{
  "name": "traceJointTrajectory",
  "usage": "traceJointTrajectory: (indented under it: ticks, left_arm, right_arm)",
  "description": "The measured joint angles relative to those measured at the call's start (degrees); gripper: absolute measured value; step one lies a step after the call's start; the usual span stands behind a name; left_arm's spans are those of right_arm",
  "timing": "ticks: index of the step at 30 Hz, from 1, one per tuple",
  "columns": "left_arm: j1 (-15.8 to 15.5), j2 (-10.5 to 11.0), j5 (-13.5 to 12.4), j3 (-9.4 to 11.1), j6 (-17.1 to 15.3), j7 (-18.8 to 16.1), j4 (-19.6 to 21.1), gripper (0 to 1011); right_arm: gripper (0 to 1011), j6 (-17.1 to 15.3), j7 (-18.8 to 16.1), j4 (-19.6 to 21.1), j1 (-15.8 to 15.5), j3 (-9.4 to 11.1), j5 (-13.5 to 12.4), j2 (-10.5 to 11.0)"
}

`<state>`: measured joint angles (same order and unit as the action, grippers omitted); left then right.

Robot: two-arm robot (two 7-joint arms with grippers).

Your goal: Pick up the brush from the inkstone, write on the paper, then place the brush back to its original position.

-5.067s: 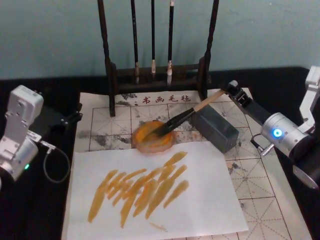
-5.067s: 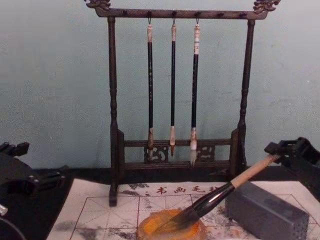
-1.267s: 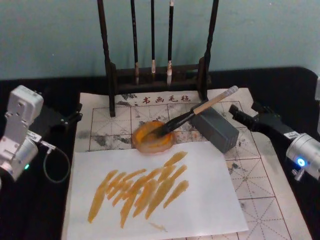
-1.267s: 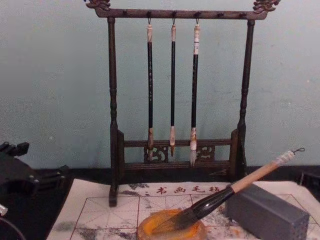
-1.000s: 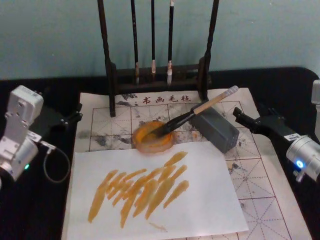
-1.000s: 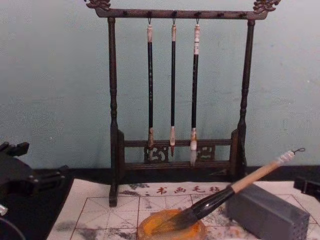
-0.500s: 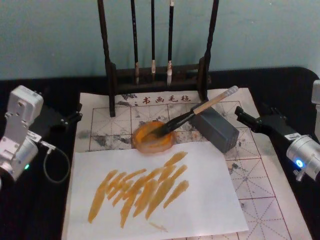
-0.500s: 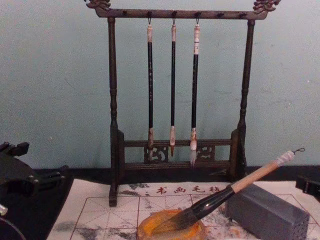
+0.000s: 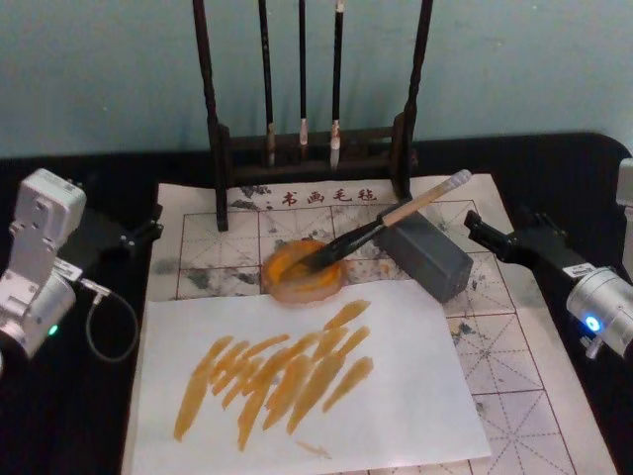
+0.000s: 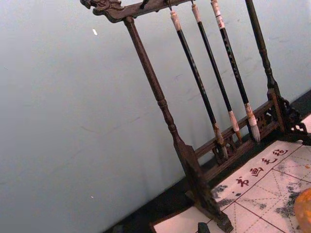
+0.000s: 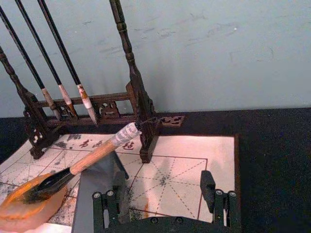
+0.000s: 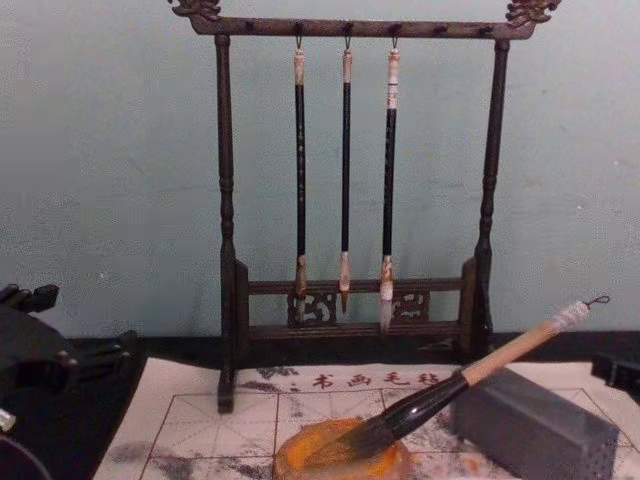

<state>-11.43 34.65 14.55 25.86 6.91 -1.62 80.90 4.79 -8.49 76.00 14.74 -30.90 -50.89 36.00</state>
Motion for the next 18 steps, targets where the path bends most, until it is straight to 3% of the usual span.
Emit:
traceJointTrajectory:
  ticks: [18]
  left_arm:
    - [0.0,0.0,0.0,0.0,0.0,0.0,0.0,1001]
  right_arm:
    - [1000,0.0,0.0,0.0,0.0,0.0,-0.1,0.0]
